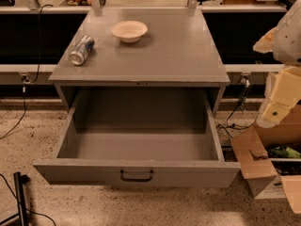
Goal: Close top drawer
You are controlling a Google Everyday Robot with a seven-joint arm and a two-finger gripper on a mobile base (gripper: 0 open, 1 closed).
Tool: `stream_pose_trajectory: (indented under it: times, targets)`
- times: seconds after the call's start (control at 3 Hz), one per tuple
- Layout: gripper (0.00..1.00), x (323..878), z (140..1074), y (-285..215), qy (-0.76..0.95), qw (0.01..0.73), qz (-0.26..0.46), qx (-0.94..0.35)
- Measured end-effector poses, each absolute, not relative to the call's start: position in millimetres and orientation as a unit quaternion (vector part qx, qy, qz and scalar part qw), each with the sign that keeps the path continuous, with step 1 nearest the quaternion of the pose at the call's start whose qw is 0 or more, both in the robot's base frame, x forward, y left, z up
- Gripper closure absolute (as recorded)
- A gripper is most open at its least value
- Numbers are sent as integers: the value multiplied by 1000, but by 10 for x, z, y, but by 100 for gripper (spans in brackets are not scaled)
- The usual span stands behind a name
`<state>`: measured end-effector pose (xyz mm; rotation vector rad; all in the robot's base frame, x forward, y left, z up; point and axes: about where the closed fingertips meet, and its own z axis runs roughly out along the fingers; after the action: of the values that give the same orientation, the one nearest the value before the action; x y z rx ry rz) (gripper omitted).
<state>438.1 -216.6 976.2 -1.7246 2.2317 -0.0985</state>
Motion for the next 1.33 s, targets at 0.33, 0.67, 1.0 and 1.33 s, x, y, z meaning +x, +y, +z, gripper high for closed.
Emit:
stream_pose_trajectory:
  times: [0.33, 0.67, 1.0, 1.33]
  targets:
    - [0, 4381, 9762, -2166, 781, 159, -34, -603]
    - [0, 4354, 9586, -2017, 777, 159, -29, -608]
    - [0, 4210, 9194, -1563, 764, 180, 6, -620]
    - [0, 4068, 8772, -1122, 736, 211, 40, -642]
